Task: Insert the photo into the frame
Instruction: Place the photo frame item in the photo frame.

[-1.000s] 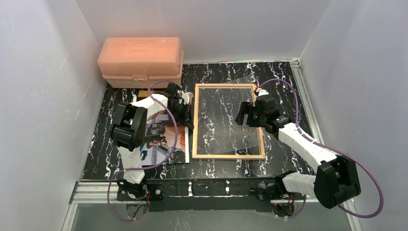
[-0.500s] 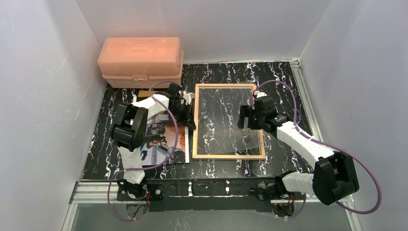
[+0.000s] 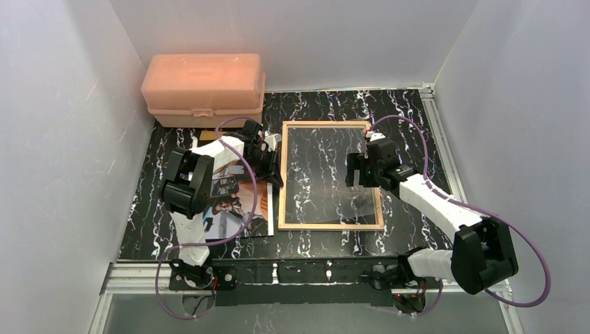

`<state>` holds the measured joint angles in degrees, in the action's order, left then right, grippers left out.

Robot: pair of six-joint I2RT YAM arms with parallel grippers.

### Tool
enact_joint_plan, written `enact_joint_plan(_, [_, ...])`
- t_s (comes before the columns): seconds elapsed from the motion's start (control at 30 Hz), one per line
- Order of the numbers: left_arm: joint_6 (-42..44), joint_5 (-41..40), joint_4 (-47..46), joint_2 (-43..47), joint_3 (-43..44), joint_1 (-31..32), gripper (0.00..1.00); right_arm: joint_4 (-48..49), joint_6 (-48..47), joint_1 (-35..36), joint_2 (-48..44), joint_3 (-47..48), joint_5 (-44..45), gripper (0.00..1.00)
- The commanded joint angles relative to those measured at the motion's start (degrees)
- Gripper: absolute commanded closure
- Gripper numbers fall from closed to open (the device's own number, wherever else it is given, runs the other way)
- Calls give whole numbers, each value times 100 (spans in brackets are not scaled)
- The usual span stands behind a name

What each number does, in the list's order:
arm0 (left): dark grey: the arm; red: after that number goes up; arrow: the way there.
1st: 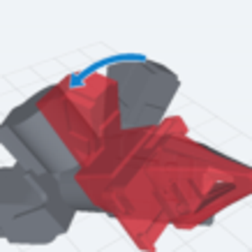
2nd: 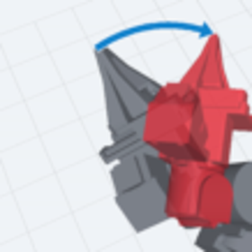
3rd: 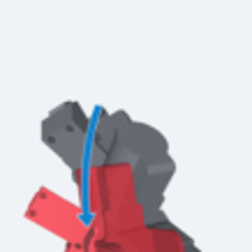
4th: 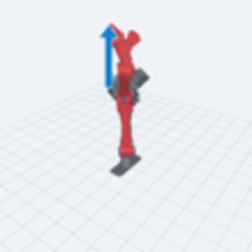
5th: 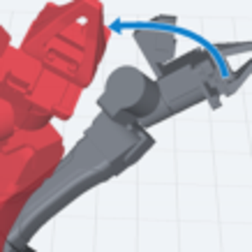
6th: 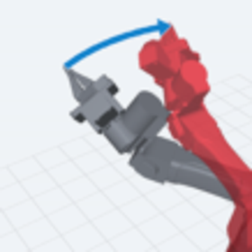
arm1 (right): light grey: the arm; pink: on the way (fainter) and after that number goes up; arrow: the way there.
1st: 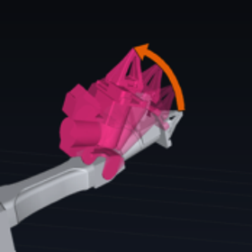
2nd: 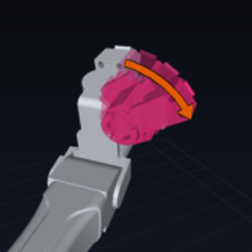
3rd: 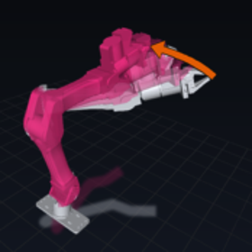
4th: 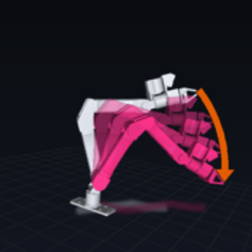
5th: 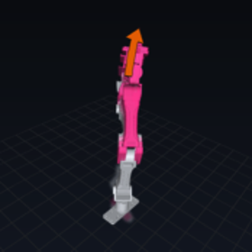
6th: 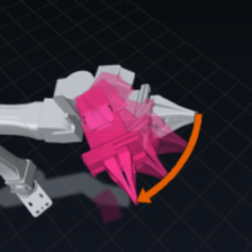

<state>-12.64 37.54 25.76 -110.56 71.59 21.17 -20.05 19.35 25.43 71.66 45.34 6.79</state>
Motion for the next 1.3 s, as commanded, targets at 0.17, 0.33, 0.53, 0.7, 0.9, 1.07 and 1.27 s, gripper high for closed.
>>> enact_joint_plan(0.17, [7, 181, 87, 285, -67, 19, 100, 89, -292, 40, 266, 176, 59, 1])
enact_joint_plan(0.33, [0, 180, 90, 297, -69, 19, 100, 149, -290, 33, 379, 177, 57, 1])
enact_joint_plan(0.53, [15, 166, 94, 293, -84, 23, 100, 93, -433, 38, 556, 267, 88, 1])
enact_joint_plan(0.7, [-7, 184, 82, 275, -68, 19, 100, -75, -450, 35, 750, 385, 202, 1])
enact_joint_plan(0.9, [7, 184, 84, 296, -75, 19, 100, -124, -461, 41, 723, 405, 359, 1])
enact_joint_plan(1.07, [0, 192, 104, 296, -59, 19, 100, -248, -520, 42, 791, 511, 536, 1])
enact_joint_plan(1.27, [22, 191, 135, 298, -50, 20, 100, -247, -520, 41, 815, 551, 628, 1])
